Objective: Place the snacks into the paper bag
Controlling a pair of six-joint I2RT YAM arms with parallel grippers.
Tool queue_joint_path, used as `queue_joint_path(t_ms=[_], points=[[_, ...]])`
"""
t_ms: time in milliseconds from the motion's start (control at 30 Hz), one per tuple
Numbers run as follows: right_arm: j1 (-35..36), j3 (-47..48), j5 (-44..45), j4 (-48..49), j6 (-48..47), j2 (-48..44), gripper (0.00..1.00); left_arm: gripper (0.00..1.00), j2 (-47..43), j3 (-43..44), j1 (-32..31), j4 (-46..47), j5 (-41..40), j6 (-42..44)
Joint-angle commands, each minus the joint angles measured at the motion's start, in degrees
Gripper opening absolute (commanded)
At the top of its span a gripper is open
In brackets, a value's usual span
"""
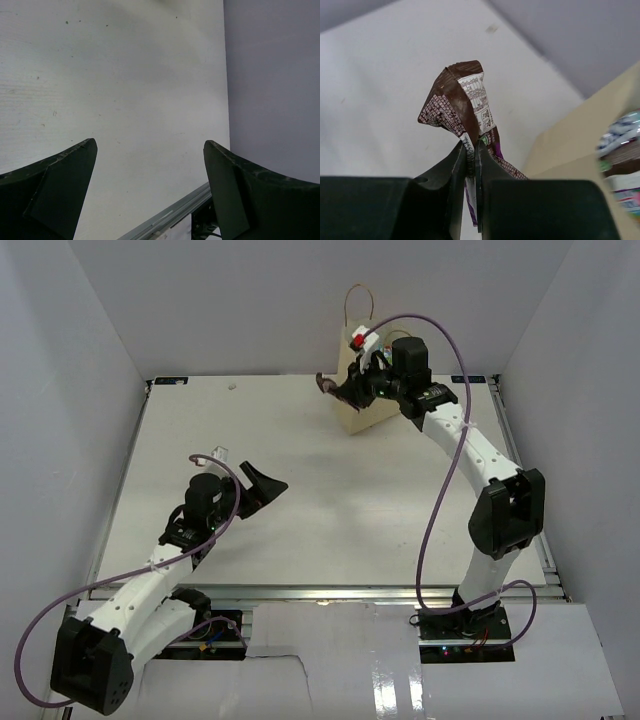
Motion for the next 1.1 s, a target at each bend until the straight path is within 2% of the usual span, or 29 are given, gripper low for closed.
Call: queue_joint_path(t_ms=[0,100,133,267,400,433,467,533,567,633,667,733,767,800,833,900,967,1067], points=[[1.3,6.0,24.6,23.4,9.2,-0.1,0.08,0.98,-4.1,-0.1,0.1,0.1,-0.7,-0.5],[1.4,14.6,40.0,22.9,7.8,6.5,0.08,0.98,-5.5,-0.4,0.1,-0.1,-1.3,-0.4],[1.4,20.2,42.4,22.3,7.0,8.1,0.08,0.98,-5.6,-0.4,0.2,-0.1,-1.3,-0.3],[2.1,29.0,48.5,22.5,-0.6,15.8,0.08,0.98,-5.3,-0.4,0.1,-0.1,-1.0,-0.2],[2.1,27.8,51.4,24.9,-6.7,17.2,0.08,0.98,-5.0,-0.4,0.1,-0.1,-0.9,0.0],[2.0,26.4,51.4,25.0,-7.0,17.0,0.11,0.98,-5.1,-0.5,0.1,-0.1,-0.9,0.1],[1.9,25.5,51.2,25.0,-7.3,16.9,0.21,0.98,-5.2,-0.5,0.1,-0.1,-0.9,0.1],[1.7,23.3,50.3,25.1,-7.3,15.1,0.31,0.98,-5.3,-0.6,0.1,-0.1,-0.9,0.2],[1.5,21.0,48.5,25.1,-7.0,14.4,0.47,0.98,-5.3,-0.6,0.1,-0.1,-0.8,0.2],[1.2,19.1,45.7,24.7,-5.8,11.6,0.61,0.98,-5.3,-0.4,0.1,-0.1,-0.8,0.7],[1.1,18.5,43.5,23.7,-5.5,10.7,0.75,0.98,-5.3,-0.4,0.1,-0.1,-0.7,0.9],[1.1,19.9,35.6,16.9,-5.4,8.2,0.87,0.98,-5.3,0.2,0.1,-0.1,-0.5,1.6],[1.1,23.5,30.3,12.7,-6.0,7.7,0.99,0.98,-5.2,0.4,0.1,-0.1,-0.4,2.6],[1.0,24.7,19.2,2.7,-7.3,7.0,0.95,0.98,-5.1,1.0,0.2,-0.1,-0.3,3.1],[1.0,24.9,14.1,-1.1,-8.4,4.6,0.9,0.98,-4.9,1.3,0.1,-0.1,-0.1,3.5],[0.8,20.9,-0.1,-7.3,-13.4,1.5,0.9,0.98,-5.0,2.1,0.1,-0.1,-0.1,4.6],[0.8,16.8,-6.3,-14.8,-13.6,-2.0,0.9,0.98,-4.9,2.7,0.1,-1.7,0.0,5.7],[0.0,13.9,-9.5,-25.5,-13.9,-4.4,0.9,0.98,-5.1,3.0,0.2,-2.1,0.1,6.0]])
